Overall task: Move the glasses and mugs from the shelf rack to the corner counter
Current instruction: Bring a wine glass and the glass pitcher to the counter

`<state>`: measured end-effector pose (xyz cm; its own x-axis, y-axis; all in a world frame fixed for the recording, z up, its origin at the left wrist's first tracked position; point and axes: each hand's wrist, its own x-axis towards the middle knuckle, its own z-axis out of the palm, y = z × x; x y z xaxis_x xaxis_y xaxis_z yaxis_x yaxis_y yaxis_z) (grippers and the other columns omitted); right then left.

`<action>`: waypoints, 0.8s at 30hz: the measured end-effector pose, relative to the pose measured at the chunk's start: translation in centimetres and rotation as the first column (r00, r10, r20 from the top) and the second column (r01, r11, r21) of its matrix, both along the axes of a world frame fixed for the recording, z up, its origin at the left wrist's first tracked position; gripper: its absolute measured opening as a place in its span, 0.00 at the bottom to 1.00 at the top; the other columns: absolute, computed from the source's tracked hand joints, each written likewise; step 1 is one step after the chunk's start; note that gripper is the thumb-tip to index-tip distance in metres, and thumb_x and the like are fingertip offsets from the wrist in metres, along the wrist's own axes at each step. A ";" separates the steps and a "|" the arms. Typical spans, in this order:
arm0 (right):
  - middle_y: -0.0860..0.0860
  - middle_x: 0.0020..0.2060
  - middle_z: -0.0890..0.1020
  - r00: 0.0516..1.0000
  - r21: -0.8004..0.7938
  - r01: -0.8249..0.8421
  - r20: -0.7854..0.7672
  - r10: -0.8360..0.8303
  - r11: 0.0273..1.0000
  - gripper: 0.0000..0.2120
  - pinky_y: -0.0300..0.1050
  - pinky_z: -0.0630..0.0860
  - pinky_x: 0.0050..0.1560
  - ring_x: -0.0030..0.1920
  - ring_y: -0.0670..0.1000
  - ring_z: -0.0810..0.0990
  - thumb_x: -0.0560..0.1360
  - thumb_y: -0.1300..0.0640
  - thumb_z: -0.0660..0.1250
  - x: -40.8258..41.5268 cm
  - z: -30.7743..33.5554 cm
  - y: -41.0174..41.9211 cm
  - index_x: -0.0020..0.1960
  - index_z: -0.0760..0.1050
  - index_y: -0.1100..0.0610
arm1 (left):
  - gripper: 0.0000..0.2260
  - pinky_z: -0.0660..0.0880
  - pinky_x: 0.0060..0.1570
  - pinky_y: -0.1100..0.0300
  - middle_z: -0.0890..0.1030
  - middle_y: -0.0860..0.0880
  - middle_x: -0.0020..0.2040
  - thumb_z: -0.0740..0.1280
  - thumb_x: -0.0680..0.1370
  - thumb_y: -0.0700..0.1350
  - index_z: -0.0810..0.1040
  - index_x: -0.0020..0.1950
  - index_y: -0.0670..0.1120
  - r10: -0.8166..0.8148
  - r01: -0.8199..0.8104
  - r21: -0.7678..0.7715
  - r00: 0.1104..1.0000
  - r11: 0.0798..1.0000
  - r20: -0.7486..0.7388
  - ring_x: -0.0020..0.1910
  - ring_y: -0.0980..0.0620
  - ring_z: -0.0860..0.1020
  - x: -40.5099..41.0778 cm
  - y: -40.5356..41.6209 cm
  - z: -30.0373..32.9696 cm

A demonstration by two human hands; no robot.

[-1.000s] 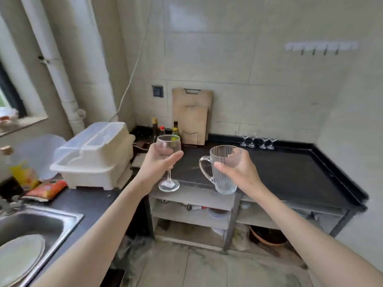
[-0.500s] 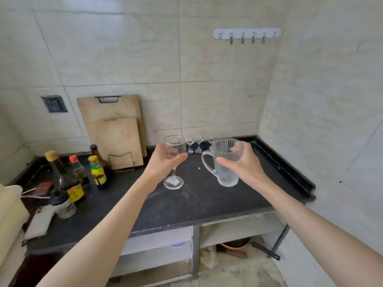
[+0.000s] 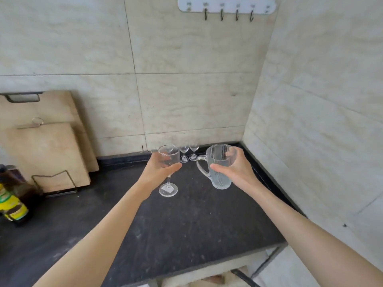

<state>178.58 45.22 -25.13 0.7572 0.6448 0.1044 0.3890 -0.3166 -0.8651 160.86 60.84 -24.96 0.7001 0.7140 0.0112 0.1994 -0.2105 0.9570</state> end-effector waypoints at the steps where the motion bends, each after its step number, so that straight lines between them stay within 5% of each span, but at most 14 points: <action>1: 0.45 0.56 0.72 1.000 -0.013 -0.005 0.008 0.006 1.000 0.36 0.41 0.65 0.51 0.56 0.47 0.73 0.61 0.46 0.77 1.7 -0.1 0.5 0.62 0.64 0.52 | 0.15 0.74 0.45 0.61 0.81 0.53 0.47 0.73 0.70 0.47 0.74 0.54 0.53 0.006 -0.006 -0.018 1.000 1.000 -0.021 0.45 0.56 0.79 1.9 0.3 -0.5; 4: 0.47 0.58 0.72 1.000 -0.055 -0.018 0.014 0.019 0.998 0.38 0.41 0.66 0.53 0.59 0.50 0.73 0.62 0.49 0.77 6.5 0.0 1.7 0.65 0.63 0.55 | 0.22 0.74 0.53 0.55 0.79 0.47 0.54 0.74 0.70 0.46 0.72 0.61 0.46 0.002 -0.004 -0.039 0.998 0.999 -0.064 0.52 0.51 0.79 6.7 0.8 -1.3; 8: 0.49 0.64 0.73 1.000 -0.098 -0.015 -0.005 0.015 0.995 0.41 0.41 0.66 0.54 0.61 0.50 0.72 0.62 0.48 0.77 11.7 0.1 3.5 0.68 0.61 0.54 | 0.12 0.71 0.36 0.71 0.81 0.57 0.38 0.74 0.69 0.44 0.73 0.45 0.54 0.028 -0.027 0.014 0.997 1.000 -0.065 0.37 0.61 0.75 12.0 2.8 -1.4; 13: 0.51 0.64 0.73 0.999 -0.110 0.021 -0.039 -0.026 0.994 0.40 0.41 0.66 0.54 0.61 0.51 0.73 0.63 0.48 0.77 16.6 -1.3 6.0 0.68 0.61 0.55 | 0.28 0.69 0.41 0.66 0.74 0.45 0.60 0.74 0.69 0.49 0.66 0.64 0.46 0.014 -0.013 0.007 0.990 1.000 -0.138 0.51 0.53 0.76 17.7 6.4 -2.8; 17: 0.49 0.63 0.73 0.998 -0.150 0.024 -0.058 -0.033 0.988 0.39 0.41 0.66 0.54 0.60 0.49 0.73 0.62 0.50 0.77 19.4 -3.9 8.1 0.68 0.62 0.55 | 0.27 0.67 0.34 0.70 0.75 0.48 0.56 0.74 0.69 0.50 0.67 0.63 0.47 -0.015 0.014 -0.007 0.981 1.000 -0.195 0.44 0.61 0.74 21.1 8.7 -6.0; 24: 0.48 0.57 0.74 0.989 -0.146 -0.010 -0.150 -0.012 0.989 0.34 0.36 0.72 0.51 0.57 0.47 0.74 0.59 0.57 0.79 24.6 -9.4 11.1 0.61 0.68 0.55 | 0.28 0.66 0.45 0.63 0.75 0.57 0.50 0.75 0.69 0.48 0.68 0.65 0.46 0.019 -0.036 -0.050 0.953 0.998 -0.303 0.47 0.57 0.72 26.1 10.4 -11.7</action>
<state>203.16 56.34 -34.58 0.7578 0.6438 -0.1059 0.2576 -0.4443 -0.8580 186.95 71.28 -36.62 0.6447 0.7269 -0.2367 0.4858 -0.1504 0.8610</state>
